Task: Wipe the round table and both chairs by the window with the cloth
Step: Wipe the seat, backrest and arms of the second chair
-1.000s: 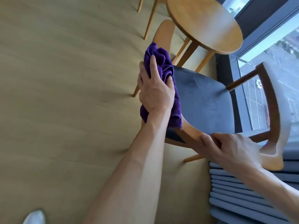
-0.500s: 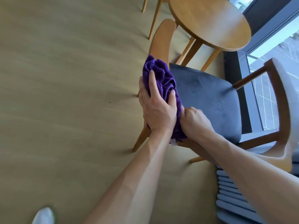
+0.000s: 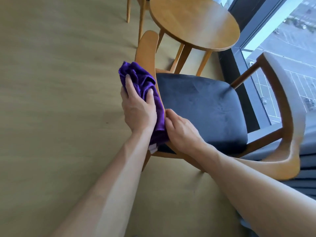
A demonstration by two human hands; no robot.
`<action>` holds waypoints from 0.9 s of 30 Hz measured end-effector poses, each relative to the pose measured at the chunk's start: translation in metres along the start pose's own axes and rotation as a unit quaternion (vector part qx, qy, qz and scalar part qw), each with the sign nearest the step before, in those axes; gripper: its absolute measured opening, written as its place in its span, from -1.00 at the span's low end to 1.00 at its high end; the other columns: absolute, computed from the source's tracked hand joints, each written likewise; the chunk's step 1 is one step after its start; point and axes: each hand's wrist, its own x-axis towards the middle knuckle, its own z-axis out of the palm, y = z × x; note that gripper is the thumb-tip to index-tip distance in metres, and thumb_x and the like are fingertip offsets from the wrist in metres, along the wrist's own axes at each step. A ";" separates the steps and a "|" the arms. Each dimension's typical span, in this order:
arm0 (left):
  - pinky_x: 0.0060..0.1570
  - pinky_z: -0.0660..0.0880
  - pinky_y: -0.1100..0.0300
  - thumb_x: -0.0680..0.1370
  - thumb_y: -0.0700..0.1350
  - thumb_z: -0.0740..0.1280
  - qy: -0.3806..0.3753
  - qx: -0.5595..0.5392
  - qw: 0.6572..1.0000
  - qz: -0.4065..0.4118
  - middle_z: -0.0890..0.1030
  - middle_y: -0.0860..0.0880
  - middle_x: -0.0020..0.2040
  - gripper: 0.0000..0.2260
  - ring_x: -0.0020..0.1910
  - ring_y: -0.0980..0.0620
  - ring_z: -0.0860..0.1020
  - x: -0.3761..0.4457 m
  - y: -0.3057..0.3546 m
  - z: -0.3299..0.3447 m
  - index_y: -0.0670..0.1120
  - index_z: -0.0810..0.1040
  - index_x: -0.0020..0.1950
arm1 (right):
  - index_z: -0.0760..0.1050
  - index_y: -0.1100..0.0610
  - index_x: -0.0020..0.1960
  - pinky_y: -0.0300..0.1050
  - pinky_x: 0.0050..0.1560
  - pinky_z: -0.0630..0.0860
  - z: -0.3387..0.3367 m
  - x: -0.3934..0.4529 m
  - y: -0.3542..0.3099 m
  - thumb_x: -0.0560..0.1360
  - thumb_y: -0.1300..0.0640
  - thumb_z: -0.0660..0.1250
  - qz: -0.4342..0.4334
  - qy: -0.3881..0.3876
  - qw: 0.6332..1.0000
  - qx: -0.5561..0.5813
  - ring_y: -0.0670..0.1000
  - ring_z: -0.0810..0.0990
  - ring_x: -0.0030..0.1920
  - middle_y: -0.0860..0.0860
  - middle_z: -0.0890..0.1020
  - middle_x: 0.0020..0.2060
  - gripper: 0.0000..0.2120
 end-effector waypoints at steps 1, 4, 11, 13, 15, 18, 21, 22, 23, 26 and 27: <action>0.27 0.41 0.04 0.62 0.06 0.28 -0.001 -0.001 1.000 -0.004 0.25 -0.06 0.56 -0.39 0.46 -0.09 0.36 -0.002 0.000 0.000 0.03 0.11 0.62 | 0.41 0.10 -0.01 -0.01 -0.12 0.44 0.002 0.008 -0.005 0.63 0.06 0.00 0.025 0.012 0.998 0.054 0.06 0.50 -0.09 0.01 0.58 -0.13 -0.76; 0.25 0.41 0.01 0.63 0.06 0.25 -0.025 0.023 0.999 0.000 0.28 -0.11 0.54 -0.38 0.43 -0.14 0.38 0.002 0.001 -0.002 -0.02 0.08 0.63 | 0.31 0.14 -0.24 -0.08 -0.29 0.32 0.008 0.030 -0.020 0.58 0.10 0.02 0.126 0.072 0.977 0.158 0.04 0.43 -0.23 0.00 0.49 -0.28 -0.74; 0.05 0.45 -0.14 0.64 0.13 0.20 -0.074 0.173 0.981 0.055 0.36 -0.15 0.44 -0.41 0.28 -0.26 0.48 0.109 0.018 0.018 0.01 0.09 0.60 | 0.19 0.05 -0.25 -0.02 -0.35 0.24 0.034 0.034 -0.029 0.58 -0.25 -0.08 0.174 0.158 0.972 -0.005 -0.03 0.39 -0.42 -0.04 0.44 -0.43 -0.58; 0.02 0.45 -0.15 0.63 0.14 0.19 -0.093 0.218 0.966 0.099 0.36 -0.17 0.43 -0.42 0.26 -0.28 0.49 0.145 0.026 0.030 0.02 0.10 0.60 | 0.15 0.01 -0.25 -0.03 -0.38 0.21 0.034 0.037 -0.029 0.56 -0.26 -0.13 0.168 0.156 0.973 -0.038 -0.09 0.35 -0.44 -0.05 0.41 -0.44 -0.60; 0.03 0.47 -0.15 0.63 0.15 0.18 -0.117 0.255 0.949 0.144 0.35 -0.18 0.45 -0.41 0.27 -0.28 0.47 0.178 0.036 0.044 0.02 0.09 0.60 | 0.13 -0.03 -0.26 -0.07 -0.40 0.20 0.033 0.036 -0.031 0.52 -0.28 -0.21 0.168 0.142 0.974 -0.050 -0.10 0.35 -0.44 -0.05 0.41 -0.44 -0.61; 0.05 0.47 -0.14 0.63 0.17 0.16 -0.150 0.298 0.920 0.207 0.33 -0.15 0.45 -0.45 0.28 -0.26 0.45 0.220 0.052 0.067 0.07 0.13 0.59 | 0.20 -0.01 -0.25 -0.12 -0.37 0.27 0.028 0.042 -0.032 0.50 -0.27 -0.23 0.194 0.116 0.974 -0.016 -0.07 0.43 -0.38 -0.04 0.46 -0.40 -0.58; 0.01 0.46 -0.15 0.61 0.15 0.16 -0.172 0.333 0.888 0.266 0.34 -0.10 0.43 -0.52 0.26 -0.24 0.42 0.238 0.059 0.081 0.14 0.25 0.53 | 0.32 0.04 -0.28 -0.15 -0.30 0.32 0.020 0.078 -0.042 0.60 -0.18 -0.13 0.190 0.089 0.976 0.060 -0.08 0.48 -0.31 -0.06 0.50 -0.35 -0.54; 0.01 0.46 -0.17 0.60 0.14 0.17 -0.176 0.340 0.877 0.289 0.33 -0.07 0.45 -0.54 0.27 -0.24 0.41 0.239 0.059 0.083 0.15 0.28 0.50 | 0.33 0.02 -0.31 -0.17 -0.29 0.31 0.017 0.095 -0.047 0.63 -0.15 -0.12 0.187 0.086 0.974 0.095 -0.10 0.47 -0.31 -0.08 0.49 -0.35 -0.53; 0.03 0.47 -0.18 0.59 0.13 0.18 -0.178 0.347 0.867 0.310 0.32 -0.05 0.47 -0.56 0.28 -0.24 0.40 0.239 0.059 0.083 0.16 0.32 0.48 | 0.33 -0.01 -0.33 -0.17 -0.27 0.31 0.013 0.112 -0.051 0.64 -0.13 -0.11 0.184 0.087 0.971 0.125 -0.10 0.45 -0.31 -0.10 0.47 -0.35 -0.53; 0.11 0.44 -0.19 0.58 0.08 0.22 -0.190 0.362 0.837 0.363 0.30 0.00 0.52 -0.63 0.36 -0.20 0.35 0.237 0.058 0.080 0.15 0.42 0.40 | 0.34 -0.01 -0.33 -0.07 -0.08 0.36 0.004 0.155 -0.059 0.66 -0.09 -0.12 0.183 0.101 0.963 0.170 0.04 0.49 -0.18 -0.06 0.50 -0.26 -0.53; 0.13 0.42 -0.19 0.57 0.07 0.24 -0.197 0.364 0.827 0.381 0.31 0.02 0.51 -0.66 0.39 -0.17 0.33 0.237 0.058 0.079 0.15 0.46 0.35 | 0.35 -0.01 -0.31 -0.05 -0.04 0.38 0.002 0.166 -0.060 0.66 -0.08 -0.12 0.182 0.103 0.960 0.184 0.07 0.51 -0.11 -0.03 0.54 -0.20 -0.54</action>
